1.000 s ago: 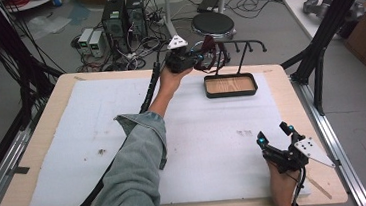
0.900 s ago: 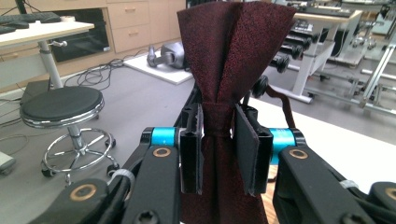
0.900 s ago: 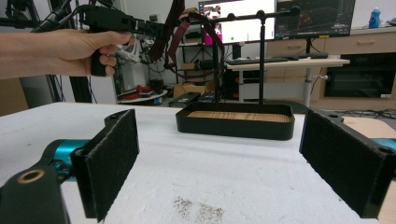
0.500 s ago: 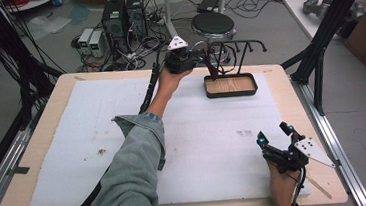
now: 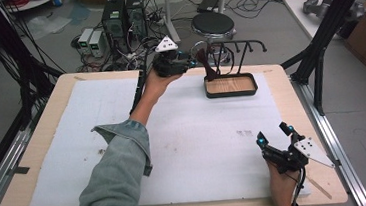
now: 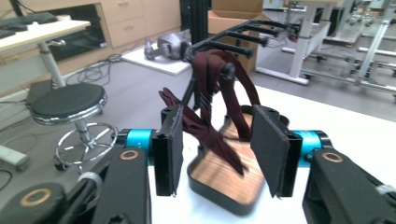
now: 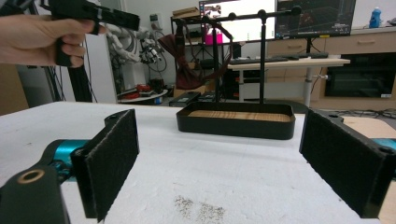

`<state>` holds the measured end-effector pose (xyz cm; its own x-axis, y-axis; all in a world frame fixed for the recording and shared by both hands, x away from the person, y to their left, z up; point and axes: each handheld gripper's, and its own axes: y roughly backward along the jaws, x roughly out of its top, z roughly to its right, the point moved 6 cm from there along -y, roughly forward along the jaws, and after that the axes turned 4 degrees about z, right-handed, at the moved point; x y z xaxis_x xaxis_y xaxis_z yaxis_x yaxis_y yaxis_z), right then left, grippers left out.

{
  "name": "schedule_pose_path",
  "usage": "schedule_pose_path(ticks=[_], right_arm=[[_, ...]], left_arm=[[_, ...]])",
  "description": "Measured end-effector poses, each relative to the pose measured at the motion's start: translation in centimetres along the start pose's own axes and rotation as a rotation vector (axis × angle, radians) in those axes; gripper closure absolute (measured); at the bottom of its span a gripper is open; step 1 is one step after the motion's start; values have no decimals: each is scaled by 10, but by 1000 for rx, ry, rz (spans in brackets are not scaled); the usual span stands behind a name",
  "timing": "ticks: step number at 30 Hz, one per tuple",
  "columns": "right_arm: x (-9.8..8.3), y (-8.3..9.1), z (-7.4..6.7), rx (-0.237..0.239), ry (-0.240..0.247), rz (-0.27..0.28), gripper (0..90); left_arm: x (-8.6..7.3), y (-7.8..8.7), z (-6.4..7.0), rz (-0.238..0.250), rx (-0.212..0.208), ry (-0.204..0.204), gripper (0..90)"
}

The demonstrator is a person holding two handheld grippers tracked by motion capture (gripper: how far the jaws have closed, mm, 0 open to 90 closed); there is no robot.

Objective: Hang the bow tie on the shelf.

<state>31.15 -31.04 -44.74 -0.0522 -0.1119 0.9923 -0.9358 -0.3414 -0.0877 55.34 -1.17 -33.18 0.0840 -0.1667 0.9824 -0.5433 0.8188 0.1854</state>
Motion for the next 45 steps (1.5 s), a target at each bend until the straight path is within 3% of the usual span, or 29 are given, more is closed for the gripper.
schedule_pose_path(ticks=[11, 20, 25, 34, 40, 45], right_arm=[[-1, 1, -1, 3, 4, -3, 110], [-1, 0, 0, -6, 6, -10, 110], [-2, 0, -1, -7, 10, -18, 110], [-3, 1, -2, -15, 13, -28, 110], [-3, 0, -3, -15, 24, -34, 110], [-5, -1, -3, -17, 23, -54, 110]], left_arm=[[5, 76, 0, 22, 32, -7, 451], [-9, 152, -5, 50, 81, 17, 386], [-29, 195, -6, 55, 111, 36, 374], [-75, 271, 4, 41, 175, 44, 370], [-109, 299, 17, 37, 178, 75, 364], [-131, 310, 23, 21, 182, 100, 354]])
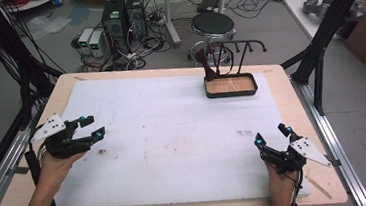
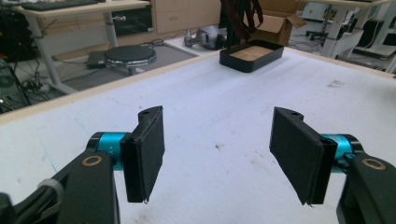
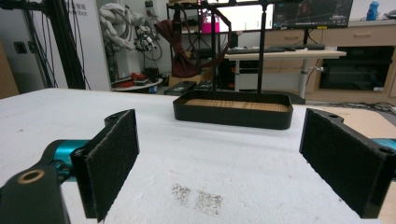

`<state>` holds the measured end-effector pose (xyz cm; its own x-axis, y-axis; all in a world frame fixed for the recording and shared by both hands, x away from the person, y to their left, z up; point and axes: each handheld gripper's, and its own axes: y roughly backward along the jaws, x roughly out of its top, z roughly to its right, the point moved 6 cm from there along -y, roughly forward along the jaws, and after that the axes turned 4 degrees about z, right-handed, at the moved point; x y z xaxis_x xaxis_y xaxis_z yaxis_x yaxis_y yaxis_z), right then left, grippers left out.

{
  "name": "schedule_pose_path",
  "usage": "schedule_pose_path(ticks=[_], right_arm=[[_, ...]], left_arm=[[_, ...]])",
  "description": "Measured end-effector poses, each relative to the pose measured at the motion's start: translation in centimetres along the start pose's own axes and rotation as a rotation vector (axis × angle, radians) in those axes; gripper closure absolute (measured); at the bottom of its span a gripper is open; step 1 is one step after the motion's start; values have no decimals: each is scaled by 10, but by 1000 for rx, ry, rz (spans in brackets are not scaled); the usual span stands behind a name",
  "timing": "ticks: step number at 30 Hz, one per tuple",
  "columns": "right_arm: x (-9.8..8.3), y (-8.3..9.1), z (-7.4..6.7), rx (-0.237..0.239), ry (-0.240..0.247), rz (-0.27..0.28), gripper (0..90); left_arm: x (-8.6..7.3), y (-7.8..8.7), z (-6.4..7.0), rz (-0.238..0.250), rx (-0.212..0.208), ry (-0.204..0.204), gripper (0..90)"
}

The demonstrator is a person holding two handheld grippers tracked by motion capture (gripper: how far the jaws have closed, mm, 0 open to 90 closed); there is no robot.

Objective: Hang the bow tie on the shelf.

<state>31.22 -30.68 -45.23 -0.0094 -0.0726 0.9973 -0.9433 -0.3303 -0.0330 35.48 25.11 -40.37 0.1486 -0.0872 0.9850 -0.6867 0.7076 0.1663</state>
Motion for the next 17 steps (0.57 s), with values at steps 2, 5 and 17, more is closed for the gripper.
schedule_pose_path(ticks=[2, 5, 17], right_arm=[[0, -1, 0, -1, 3, -1, 110], [-1, -1, 0, 1, 2, -11, 110], [-2, -2, 0, 4, 8, -17, 110]], left_arm=[[-9, 2, 2, -17, 10, 1, 348], [-24, 3, 5, -35, 26, 5, 345], [-45, 0, 5, -59, 42, 45, 321]])
